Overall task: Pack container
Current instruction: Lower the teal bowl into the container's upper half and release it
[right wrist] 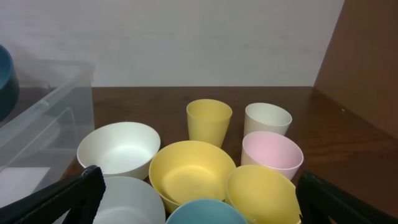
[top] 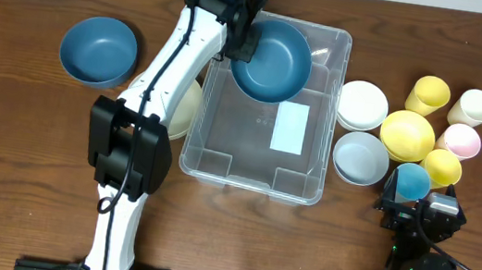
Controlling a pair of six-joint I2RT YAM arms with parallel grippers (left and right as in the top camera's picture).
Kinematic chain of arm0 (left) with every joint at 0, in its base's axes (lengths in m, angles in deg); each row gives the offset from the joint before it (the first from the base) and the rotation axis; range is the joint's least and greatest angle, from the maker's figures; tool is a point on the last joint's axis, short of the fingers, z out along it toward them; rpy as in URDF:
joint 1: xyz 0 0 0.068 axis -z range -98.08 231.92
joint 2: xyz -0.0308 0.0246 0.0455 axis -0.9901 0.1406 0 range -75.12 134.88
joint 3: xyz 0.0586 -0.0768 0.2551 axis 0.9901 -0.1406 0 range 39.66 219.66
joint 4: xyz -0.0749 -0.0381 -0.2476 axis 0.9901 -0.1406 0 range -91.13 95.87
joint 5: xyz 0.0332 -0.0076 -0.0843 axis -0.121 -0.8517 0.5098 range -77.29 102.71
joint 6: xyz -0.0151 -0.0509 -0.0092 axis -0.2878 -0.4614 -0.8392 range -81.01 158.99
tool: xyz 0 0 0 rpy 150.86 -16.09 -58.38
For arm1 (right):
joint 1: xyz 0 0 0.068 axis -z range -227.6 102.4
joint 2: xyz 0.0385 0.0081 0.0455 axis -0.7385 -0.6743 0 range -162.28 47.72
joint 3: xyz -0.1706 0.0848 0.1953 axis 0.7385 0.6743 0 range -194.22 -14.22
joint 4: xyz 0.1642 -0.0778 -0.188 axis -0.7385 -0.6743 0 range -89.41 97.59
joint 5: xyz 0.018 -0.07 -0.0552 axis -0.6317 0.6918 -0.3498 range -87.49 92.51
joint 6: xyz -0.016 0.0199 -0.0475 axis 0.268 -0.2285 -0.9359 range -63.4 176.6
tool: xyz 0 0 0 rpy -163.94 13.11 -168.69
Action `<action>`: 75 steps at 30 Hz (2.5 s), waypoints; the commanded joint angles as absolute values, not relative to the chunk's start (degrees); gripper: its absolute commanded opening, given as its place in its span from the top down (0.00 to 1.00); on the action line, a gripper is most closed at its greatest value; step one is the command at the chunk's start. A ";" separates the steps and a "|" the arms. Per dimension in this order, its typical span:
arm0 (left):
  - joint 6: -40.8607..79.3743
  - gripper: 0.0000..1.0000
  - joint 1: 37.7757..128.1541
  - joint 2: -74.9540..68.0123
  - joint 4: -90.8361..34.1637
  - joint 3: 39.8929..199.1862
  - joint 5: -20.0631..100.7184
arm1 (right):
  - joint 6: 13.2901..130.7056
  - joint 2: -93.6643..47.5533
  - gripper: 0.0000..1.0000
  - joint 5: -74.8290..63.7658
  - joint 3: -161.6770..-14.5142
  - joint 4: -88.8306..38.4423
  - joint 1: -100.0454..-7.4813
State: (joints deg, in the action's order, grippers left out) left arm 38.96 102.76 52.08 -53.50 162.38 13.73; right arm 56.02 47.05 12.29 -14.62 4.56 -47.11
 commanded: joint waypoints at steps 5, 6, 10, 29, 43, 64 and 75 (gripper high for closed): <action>38.70 0.94 102.45 52.60 -53.64 163.17 13.07 | 56.79 47.44 0.01 12.60 -14.54 4.37 -47.65; 38.70 0.94 102.45 52.60 -53.64 163.17 13.07 | 56.79 47.44 0.01 12.60 -14.54 4.37 -47.65; 38.70 0.94 102.45 52.60 -53.64 163.17 13.07 | 56.79 47.44 0.01 12.60 -14.54 4.37 -47.65; 38.68 0.94 102.45 52.60 -54.62 163.17 13.09 | 56.79 47.44 0.01 12.60 -14.54 4.37 -47.65; 38.70 0.94 102.45 52.63 -54.68 163.17 13.07 | 56.79 47.44 0.01 12.60 -14.54 4.37 -47.65; 39.33 0.94 101.95 52.65 -53.20 161.61 13.07 | 56.79 47.44 0.01 12.60 -14.54 4.37 -47.65; 39.33 0.68 101.86 52.65 -53.40 161.61 13.07 | 56.79 47.44 0.01 12.60 -14.54 4.37 -47.65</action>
